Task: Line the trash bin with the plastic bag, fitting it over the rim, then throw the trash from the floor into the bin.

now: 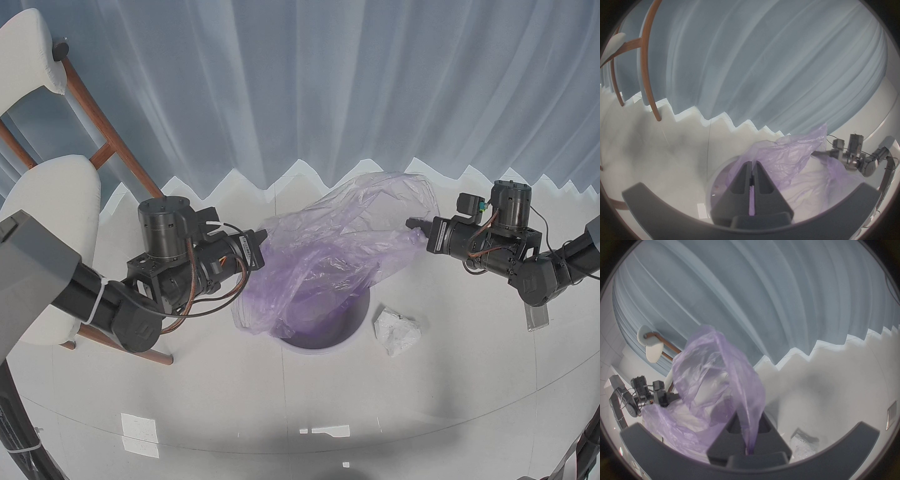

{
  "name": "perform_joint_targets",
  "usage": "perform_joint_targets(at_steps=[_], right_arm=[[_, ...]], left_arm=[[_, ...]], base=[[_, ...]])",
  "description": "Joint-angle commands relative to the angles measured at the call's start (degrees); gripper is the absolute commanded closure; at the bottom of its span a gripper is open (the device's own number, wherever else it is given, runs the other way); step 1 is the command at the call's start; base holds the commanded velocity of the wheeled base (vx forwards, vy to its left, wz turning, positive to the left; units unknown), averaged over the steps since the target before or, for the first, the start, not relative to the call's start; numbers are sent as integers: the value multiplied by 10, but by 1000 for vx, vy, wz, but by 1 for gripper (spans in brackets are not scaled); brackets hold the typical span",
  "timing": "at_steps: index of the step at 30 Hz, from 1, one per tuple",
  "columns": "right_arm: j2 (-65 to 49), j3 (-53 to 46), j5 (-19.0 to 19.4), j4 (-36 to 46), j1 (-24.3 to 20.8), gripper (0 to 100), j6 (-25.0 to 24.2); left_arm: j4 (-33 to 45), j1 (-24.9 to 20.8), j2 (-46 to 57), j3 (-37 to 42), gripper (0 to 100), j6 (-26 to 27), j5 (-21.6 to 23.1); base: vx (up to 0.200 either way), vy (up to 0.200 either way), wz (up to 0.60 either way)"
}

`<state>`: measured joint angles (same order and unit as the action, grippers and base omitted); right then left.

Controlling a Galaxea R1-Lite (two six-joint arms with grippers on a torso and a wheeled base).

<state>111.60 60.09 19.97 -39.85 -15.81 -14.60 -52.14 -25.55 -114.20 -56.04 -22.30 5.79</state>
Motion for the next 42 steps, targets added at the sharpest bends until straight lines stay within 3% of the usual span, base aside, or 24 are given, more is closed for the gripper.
perform_joint_targets(at_steps=[1, 7, 12, 16, 21, 36, 37, 40, 41, 42], right_arm=[[56, 13, 2, -4, -24, 100, 9], [127, 100, -2, 3, -33, 100, 9], [184, 200, -8, 37, -16, 100, 9], [201, 238, -24, 83, 5, 100, 9], [198, 213, -35, 88, 14, 100, 8], [178, 106, -32, 49, 18, 100, 9], [178, 108, -33, 22, 18, 0, 5], [163, 99, -33, -12, 17, 0, 5], [140, 84, -32, -16, 15, 0, 3], [117, 64, -28, -13, 14, 0, -2]], left_arm=[[7, 14, -71, -71, 100, -2, -17], [88, 43, -90, -137, 100, -5, -29], [159, 56, -110, -227, 100, -88, -40], [220, 66, -121, -257, 100, -89, -75], [269, 60, -113, -239, 100, -83, -90], [279, 57, -117, -186, 100, -71, -99], [264, 58, -112, -185, 100, -65, -97], [243, 56, -88, -181, 100, -64, -90], [242, 55, -77, -182, 0, -60, -90], [240, 54, -69, -183, 0, -55, -90]], base=[[0, 0, 0], [0, 0, 0], [0, 0, 0], [0, 0, 0], [0, 0, 0], [0, 0, 0], [0, 0, 0], [0, 0, 0], [0, 0, 0], [0, 0, 0]])
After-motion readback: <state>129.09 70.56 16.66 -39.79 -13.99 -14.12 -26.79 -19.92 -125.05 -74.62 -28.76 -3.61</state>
